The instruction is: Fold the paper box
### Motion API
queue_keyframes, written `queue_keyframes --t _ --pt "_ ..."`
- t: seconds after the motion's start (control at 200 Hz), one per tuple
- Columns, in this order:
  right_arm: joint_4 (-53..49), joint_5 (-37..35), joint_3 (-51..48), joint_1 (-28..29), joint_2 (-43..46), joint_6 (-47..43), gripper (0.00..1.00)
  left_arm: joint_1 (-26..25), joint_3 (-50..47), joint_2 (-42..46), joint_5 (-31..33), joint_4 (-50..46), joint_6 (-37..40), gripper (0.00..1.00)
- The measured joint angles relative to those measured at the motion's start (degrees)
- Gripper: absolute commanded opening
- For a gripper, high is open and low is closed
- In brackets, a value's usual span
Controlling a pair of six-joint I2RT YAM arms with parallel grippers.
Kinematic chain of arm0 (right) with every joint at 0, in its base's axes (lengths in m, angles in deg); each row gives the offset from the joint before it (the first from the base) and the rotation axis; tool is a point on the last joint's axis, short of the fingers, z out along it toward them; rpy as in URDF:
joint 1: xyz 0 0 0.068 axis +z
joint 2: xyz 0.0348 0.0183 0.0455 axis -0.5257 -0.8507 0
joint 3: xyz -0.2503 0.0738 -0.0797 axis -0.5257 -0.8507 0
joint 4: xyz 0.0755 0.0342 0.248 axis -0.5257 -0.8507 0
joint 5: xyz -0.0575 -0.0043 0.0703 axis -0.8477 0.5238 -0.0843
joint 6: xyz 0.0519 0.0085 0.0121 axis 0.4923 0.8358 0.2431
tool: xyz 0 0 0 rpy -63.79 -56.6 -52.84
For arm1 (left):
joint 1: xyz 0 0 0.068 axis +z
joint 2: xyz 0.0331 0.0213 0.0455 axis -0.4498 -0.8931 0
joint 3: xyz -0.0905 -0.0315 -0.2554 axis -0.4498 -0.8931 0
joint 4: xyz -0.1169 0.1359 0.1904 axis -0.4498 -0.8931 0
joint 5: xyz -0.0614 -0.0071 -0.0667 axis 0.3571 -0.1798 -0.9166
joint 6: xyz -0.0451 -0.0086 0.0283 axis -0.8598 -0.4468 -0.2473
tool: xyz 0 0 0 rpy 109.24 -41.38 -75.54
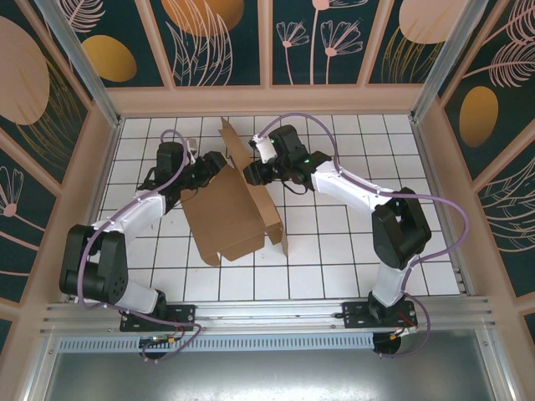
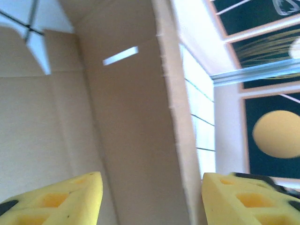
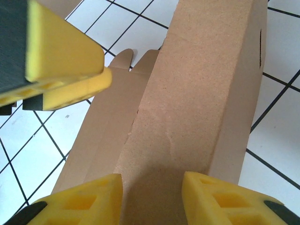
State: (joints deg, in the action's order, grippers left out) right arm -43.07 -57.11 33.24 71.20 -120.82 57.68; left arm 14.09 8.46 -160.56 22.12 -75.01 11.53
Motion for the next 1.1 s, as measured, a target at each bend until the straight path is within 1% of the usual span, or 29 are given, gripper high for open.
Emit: queue_keyframes --t 0.07,0.175,0.36,0.505,0.545,0.591,0.631,0.741,0.901,0.981,1.101 --pt "0.0 0.3 0.0 0.0 0.0 -0.2 0.41 0.0 0.3 -1.5 -3.2 3.0 -0.4 0.58" --pt "0.2 0.8 -0.1 0.0 0.0 -0.6 0.41 0.0 2.2 -6.0 -7.4 6.2 -0.4 0.58" --pt "0.8 1.9 -0.5 0.0 0.0 -1.6 0.41 0.0 4.8 -11.8 -11.8 8.3 -0.4 0.56" --pt "1.4 2.6 -0.9 0.0 0.0 -2.8 0.40 0.0 8.3 -15.8 -14.6 11.0 -0.7 0.50" --pt "1.4 2.8 -0.9 0.0 0.0 -3.0 0.40 0.0 9.1 -16.8 -15.3 11.7 -0.8 0.47" --pt "1.4 2.9 -0.9 -0.1 0.0 -3.4 0.39 0.0 10.0 -18.0 -15.9 12.5 -1.0 0.41" --pt "1.4 3.0 -0.9 -0.1 0.0 -3.7 0.39 0.0 10.6 -18.9 -16.6 13.1 -1.3 0.39" --pt "1.6 3.6 -1.2 -0.3 0.0 -4.7 0.39 0.4 10.8 -21.1 -19.5 17.4 -2.7 0.38" --pt "2.0 4.9 -1.6 -0.9 0.0 -5.8 0.38 1.5 10.3 -24.2 -25.1 26.6 -6.3 0.37" --pt "2.3 5.3 -1.9 -1.0 0.0 -6.2 0.38 1.9 9.7 -24.9 -26.9 29.3 -7.1 0.35" --pt "3.0 5.3 -2.5 -1.2 0.3 -6.4 0.38 2.3 9.3 -25.0 -28.7 30.5 -7.3 0.29"
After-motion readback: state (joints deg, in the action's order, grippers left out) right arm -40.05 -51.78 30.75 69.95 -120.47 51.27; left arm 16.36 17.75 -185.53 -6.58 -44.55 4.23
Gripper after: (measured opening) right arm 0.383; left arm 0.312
